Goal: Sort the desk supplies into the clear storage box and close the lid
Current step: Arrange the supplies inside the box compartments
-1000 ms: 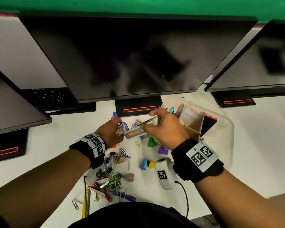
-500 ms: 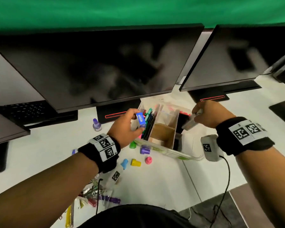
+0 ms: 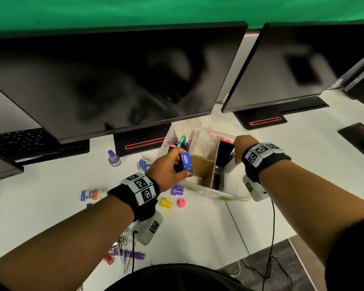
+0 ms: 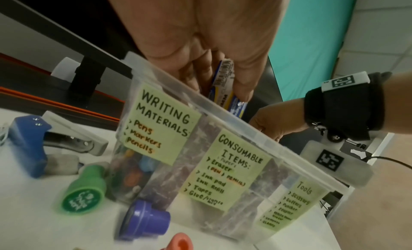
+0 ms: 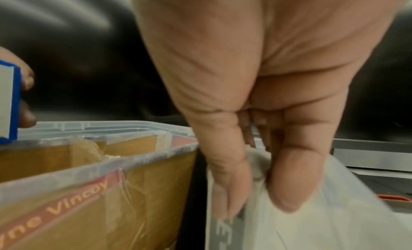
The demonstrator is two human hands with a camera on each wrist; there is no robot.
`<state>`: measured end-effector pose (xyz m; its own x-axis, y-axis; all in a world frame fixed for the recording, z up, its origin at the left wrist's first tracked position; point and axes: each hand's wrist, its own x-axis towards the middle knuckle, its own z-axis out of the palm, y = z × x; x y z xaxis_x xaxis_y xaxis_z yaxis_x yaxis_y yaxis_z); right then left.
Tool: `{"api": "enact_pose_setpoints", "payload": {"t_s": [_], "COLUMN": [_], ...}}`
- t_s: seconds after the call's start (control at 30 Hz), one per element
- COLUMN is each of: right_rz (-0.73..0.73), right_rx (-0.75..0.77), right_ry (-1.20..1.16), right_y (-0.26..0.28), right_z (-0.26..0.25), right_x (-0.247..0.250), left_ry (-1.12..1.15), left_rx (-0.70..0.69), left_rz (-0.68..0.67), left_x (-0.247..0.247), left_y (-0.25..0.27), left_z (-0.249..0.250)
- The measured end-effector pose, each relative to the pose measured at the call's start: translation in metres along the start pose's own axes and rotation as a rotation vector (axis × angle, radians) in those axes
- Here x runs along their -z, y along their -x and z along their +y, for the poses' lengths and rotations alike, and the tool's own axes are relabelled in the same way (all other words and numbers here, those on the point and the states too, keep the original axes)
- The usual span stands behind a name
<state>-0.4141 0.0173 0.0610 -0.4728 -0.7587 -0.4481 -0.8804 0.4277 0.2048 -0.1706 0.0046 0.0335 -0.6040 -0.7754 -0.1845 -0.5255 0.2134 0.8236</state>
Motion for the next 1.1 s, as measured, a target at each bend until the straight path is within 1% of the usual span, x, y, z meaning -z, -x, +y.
{"api": "enact_pose_setpoints", "payload": {"t_s": [0.1,0.23,0.3,0.37,0.43,0.47,0.5,0.53,0.57,0.63,0.67,0.7,0.73,0.8,0.87,0.93,1.0,1.03,1.1], "right_rz": [0.05,0.113,0.129,0.139,0.224,0.26,0.261,0.216,0.131,-0.095,-0.171,-0.202,-0.196,-0.139,-0.045,0.085,0.176,0.187,0.17], "right_rx": [-0.04,-0.064,-0.068,-0.042,0.015,0.056,0.106,0.156,0.2,0.247,0.247,0.243,0.25,0.262,0.257,0.219,0.154,0.122,0.082], "right_ry": [-0.026,-0.17,-0.203,-0.152,-0.128,-0.161,-0.212,-0.289,-0.378,-0.572,-0.648,-0.698,-0.711,-0.644,-0.565,-0.512,-0.394,-0.319,-0.193], "right_y": [-0.005,-0.008,-0.005,0.003,0.017,0.026,0.036,0.045,0.054,0.068,0.073,0.076,0.077,0.077,0.074,0.068,0.059,0.053,0.038], "right_z": [-0.002,-0.001,0.001,0.0,-0.009,-0.017,-0.027,-0.038,-0.048,-0.067,-0.073,-0.076,-0.077,-0.073,-0.06,-0.04,-0.018,-0.011,-0.005], "right_x": [-0.002,-0.002,0.0,0.007,0.017,0.021,0.024,0.026,0.026,0.022,0.019,0.016,0.013,0.015,0.023,0.036,0.046,0.048,0.045], "left_ry": [0.009,0.021,0.03,0.045,0.063,0.067,0.068,0.067,0.07,0.111,0.144,0.169,0.181,0.184,0.16,0.029,-0.175,-0.244,-0.291], "left_rx": [-0.003,-0.001,0.0,-0.002,-0.015,-0.021,-0.026,-0.031,-0.031,-0.018,-0.013,-0.009,-0.009,-0.005,-0.008,-0.041,-0.095,-0.128,-0.185], "left_rz": [-0.009,-0.025,-0.027,-0.03,-0.028,-0.025,-0.022,-0.021,-0.02,-0.025,-0.028,-0.03,-0.031,-0.032,-0.036,-0.043,-0.07,-0.085,-0.111], "left_x": [0.0,0.001,0.001,0.001,0.001,0.0,0.0,-0.001,-0.001,-0.001,-0.001,0.0,0.0,0.001,0.002,0.003,0.006,0.007,0.008], "left_y": [0.0,0.001,0.001,0.001,0.0,0.001,0.001,0.001,0.001,0.0,0.0,-0.001,-0.001,-0.001,0.0,0.001,0.005,0.007,0.008], "left_z": [0.0,-0.001,-0.001,-0.002,-0.004,-0.003,-0.003,-0.002,-0.001,0.0,0.0,0.0,0.0,0.0,-0.001,-0.006,-0.011,-0.014,-0.015]}}
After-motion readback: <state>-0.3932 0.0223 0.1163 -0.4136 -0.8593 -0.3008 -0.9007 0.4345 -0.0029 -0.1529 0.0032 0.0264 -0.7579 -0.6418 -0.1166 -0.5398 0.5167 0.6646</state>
